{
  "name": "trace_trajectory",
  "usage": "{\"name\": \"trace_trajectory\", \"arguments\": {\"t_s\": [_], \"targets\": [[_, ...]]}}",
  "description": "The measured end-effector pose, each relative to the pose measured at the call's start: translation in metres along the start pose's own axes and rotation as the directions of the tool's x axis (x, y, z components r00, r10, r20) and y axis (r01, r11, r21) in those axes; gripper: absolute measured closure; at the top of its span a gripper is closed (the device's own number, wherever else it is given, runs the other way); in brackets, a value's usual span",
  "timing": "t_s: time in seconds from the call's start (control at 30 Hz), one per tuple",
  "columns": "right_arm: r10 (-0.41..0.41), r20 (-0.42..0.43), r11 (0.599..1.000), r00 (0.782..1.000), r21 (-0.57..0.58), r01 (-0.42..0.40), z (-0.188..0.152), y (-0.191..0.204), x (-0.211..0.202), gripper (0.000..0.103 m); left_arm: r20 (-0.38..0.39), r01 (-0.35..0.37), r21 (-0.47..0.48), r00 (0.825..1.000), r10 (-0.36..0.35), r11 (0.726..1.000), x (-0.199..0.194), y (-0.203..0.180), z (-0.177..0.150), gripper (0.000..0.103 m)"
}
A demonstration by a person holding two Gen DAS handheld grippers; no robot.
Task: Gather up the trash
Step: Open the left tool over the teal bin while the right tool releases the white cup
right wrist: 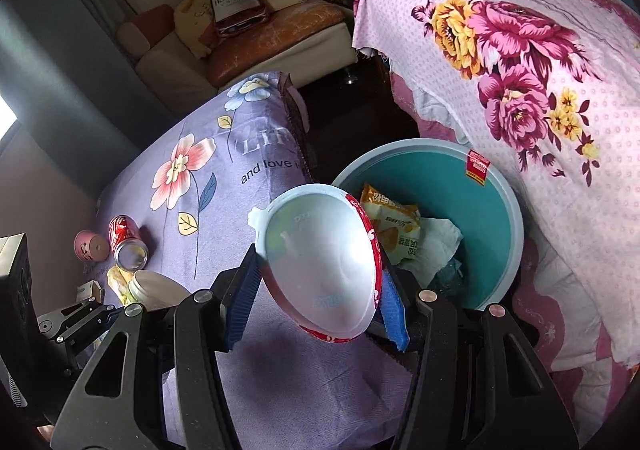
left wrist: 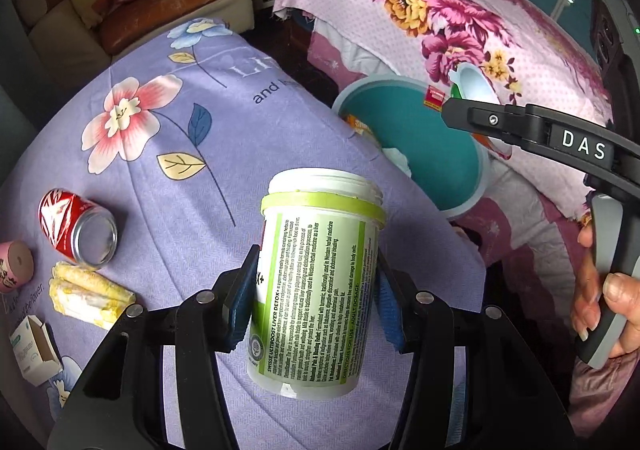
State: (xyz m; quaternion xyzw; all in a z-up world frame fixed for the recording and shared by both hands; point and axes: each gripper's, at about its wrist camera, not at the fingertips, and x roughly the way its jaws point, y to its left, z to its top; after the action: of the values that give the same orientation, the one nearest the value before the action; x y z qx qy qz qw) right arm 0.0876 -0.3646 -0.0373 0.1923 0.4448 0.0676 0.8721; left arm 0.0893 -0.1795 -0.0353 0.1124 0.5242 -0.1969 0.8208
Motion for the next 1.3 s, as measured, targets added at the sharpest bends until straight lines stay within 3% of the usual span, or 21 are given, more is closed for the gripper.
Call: {"name": "trace_trajectory", "arguments": {"t_s": [0.43,0.87,1.0,1.3], "targets": [[-0.065,0.019,0.993,0.998,0.104,0.063,0.006,-0.075,-0.010,0.051,-0.028,0.040,0.043,0.999,-0.039,0.998,0.037,-0.046,0.058,0.050],[-0.094,-0.002,0.988,0.996,0.126,0.093,0.006,-0.094,-0.003,0.051,-0.049,0.069,0.014,0.996,-0.068,0.998,0.065,-0.055,0.089,0.048],[-0.101,-0.009,0.987,0.995,0.127,0.102,0.006,-0.094,0.000,0.051,-0.032,0.063,-0.001,0.997,-0.063,0.998,0.064,-0.053,0.091,0.030],[-0.109,-0.031,0.987,0.994,0.112,0.111,0.006,-0.088,0.007,0.051,-0.030,0.088,-0.054,0.995,-0.090,0.995,0.060,-0.036,0.079,0.021]]}}
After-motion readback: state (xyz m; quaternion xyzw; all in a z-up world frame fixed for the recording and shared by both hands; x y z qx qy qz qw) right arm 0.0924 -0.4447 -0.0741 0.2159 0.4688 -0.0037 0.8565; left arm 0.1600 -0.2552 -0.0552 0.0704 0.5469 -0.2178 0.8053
